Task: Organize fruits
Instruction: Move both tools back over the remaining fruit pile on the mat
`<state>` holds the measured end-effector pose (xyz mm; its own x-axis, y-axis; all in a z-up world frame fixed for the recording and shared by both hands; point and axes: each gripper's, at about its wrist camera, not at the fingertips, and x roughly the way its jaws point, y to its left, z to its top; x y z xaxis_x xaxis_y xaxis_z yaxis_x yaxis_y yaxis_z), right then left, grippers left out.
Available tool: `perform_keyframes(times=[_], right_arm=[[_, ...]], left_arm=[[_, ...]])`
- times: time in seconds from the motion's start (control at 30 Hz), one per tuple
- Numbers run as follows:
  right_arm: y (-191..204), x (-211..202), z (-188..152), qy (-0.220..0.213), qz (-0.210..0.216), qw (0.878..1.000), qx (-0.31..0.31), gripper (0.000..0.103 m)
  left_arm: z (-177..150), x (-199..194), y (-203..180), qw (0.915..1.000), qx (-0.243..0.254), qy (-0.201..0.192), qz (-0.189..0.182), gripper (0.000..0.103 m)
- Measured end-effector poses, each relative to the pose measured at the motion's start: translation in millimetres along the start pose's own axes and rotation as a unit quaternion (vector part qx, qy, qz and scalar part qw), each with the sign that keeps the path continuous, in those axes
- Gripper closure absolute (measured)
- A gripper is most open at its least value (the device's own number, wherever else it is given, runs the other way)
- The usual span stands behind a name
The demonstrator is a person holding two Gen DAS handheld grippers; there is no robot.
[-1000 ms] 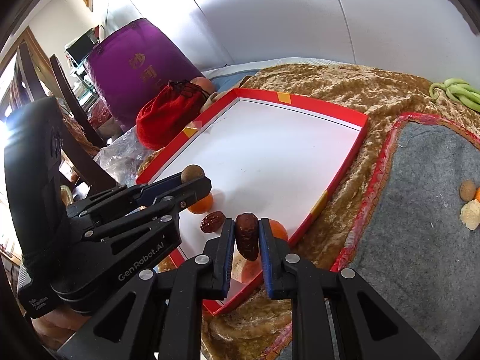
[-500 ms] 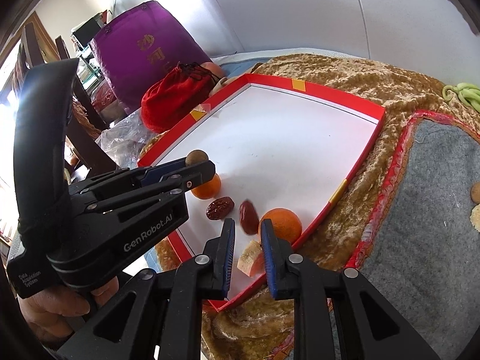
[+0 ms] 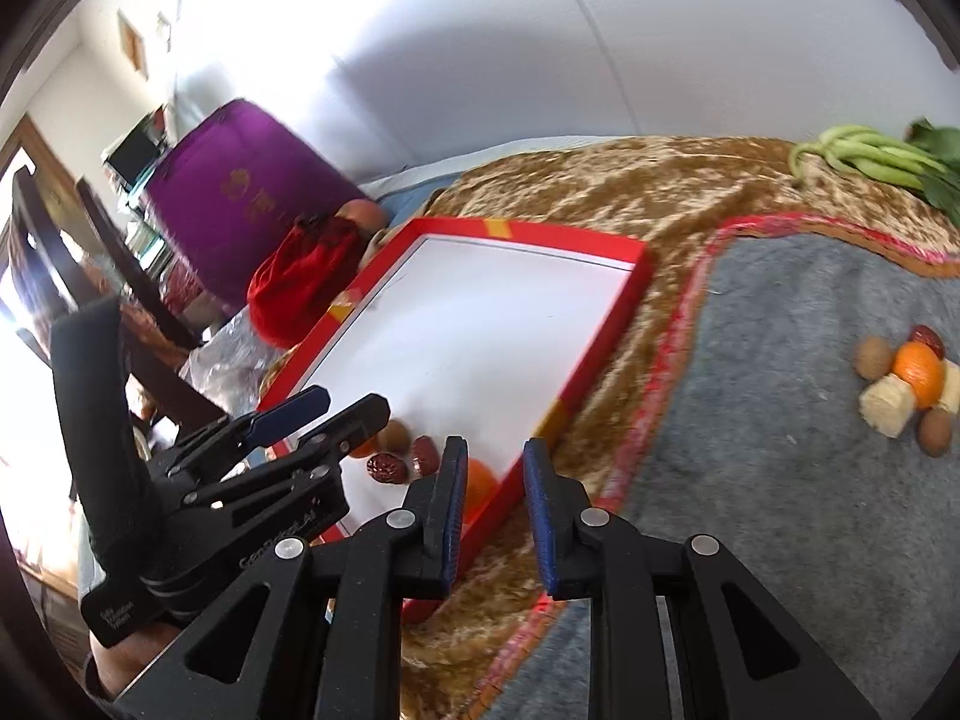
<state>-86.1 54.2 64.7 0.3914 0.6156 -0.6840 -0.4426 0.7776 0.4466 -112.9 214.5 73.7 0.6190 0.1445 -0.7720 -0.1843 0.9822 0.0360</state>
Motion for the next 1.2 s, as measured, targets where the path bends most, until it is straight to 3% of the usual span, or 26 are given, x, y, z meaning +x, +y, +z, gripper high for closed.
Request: perform_keyframes(times=[0.17, 0.33, 0.5, 0.7, 0.87, 1.2], right_arm=[[-36, -29, 6, -0.021, -0.016, 0.999, 0.042, 0.080], [-94, -64, 11, -0.047, -0.032, 0.991, 0.122, 0.080], [-150, -84, 11, -0.048, -0.059, 0.974, 0.212, 0.080], [-198, -75, 1, -0.007, -0.108, 0.951, 0.291, 0.080], [-202, -61, 0, 0.002, -0.119, 0.948, 0.294, 0.080], [-194, -28, 12, 0.011, -0.169, 0.945, 0.281, 0.076]], left_arm=[[3, -2, -29, 0.9996, 0.023, -0.001, -0.016, 0.051], [4, -5, -61, 0.9980, 0.054, -0.006, -0.034, 0.045], [1, -7, -95, 0.9939, 0.094, -0.007, -0.058, 0.045], [-5, -7, -125, 0.9877, 0.132, 0.000, -0.083, 0.045], [-12, -8, -131, 0.9847, 0.151, 0.002, -0.087, 0.045], [-14, -6, -113, 0.9873, 0.141, -0.002, -0.073, 0.045]])
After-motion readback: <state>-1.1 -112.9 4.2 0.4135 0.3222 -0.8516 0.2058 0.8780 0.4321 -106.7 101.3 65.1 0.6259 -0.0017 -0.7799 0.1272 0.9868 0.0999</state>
